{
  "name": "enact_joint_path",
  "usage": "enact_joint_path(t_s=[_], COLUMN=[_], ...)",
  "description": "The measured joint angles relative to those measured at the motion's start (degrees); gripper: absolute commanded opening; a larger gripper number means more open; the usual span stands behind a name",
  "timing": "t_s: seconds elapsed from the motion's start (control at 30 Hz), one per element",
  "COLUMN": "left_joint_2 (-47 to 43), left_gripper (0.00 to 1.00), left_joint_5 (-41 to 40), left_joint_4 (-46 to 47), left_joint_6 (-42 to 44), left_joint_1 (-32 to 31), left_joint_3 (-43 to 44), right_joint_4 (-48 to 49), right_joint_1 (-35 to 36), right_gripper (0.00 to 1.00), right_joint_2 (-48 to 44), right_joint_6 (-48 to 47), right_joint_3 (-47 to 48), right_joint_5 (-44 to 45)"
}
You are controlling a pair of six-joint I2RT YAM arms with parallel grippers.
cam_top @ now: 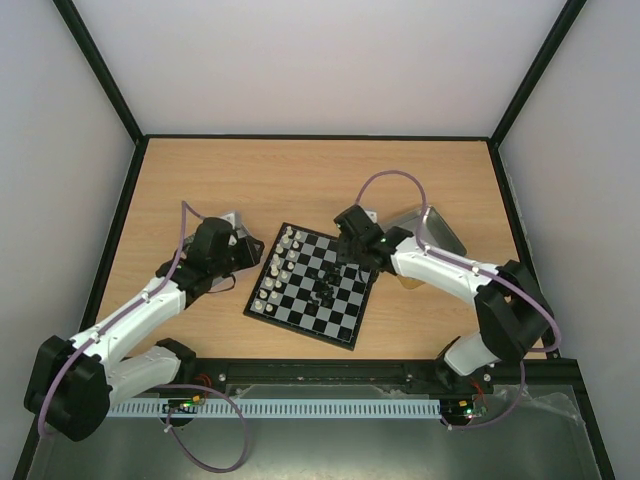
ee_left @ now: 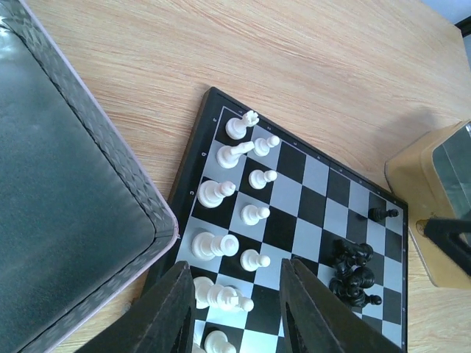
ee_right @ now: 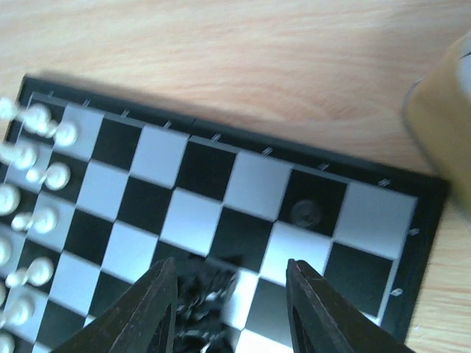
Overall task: Set up the chess pieces on the board
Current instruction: Place the chess piece on the chessboard, then pick up the chess piece from the chessboard.
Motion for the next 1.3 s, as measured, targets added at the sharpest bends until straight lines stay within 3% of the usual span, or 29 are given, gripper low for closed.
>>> enact_joint_path(t_s=[0.17, 0.37, 0.67, 1.07, 1.3], left_joint_2=[0.0, 0.0, -0.9, -0.9, -0.9], left_gripper=[0.36, 0.36, 0.36, 0.36, 0.36], left_joint_5=[0.2, 0.6, 1.0, 1.0, 1.0], left_joint_4=[0.1, 0.6, 1.1, 1.3, 1.3], left_joint_6=[0.0, -0.1, -0.2, -0.2, -0.3], left_joint_1=[0.0, 0.0, 0.0, 0.0, 0.0], left_joint_3=[0.0, 0.0, 0.0, 0.0, 0.0], right_joint_4=[-1.4, -2.0, -3.0, -2.9, -2.7], right_joint_1=[4.3, 7.4, 7.6, 7.6, 7.6], right_gripper=[0.39, 0.27, 0.16, 0.11, 0.02], right_joint_2=[1.5, 7.6, 10.8, 12.6, 12.9], right_joint_6=[-1.6, -3.1, -3.3, -2.7, -2.5], right_joint_3=[0.9, 3.7, 5.2, 5.9, 5.9], right_joint_5=[-1.6, -1.6, -0.6, -0.3, 0.0])
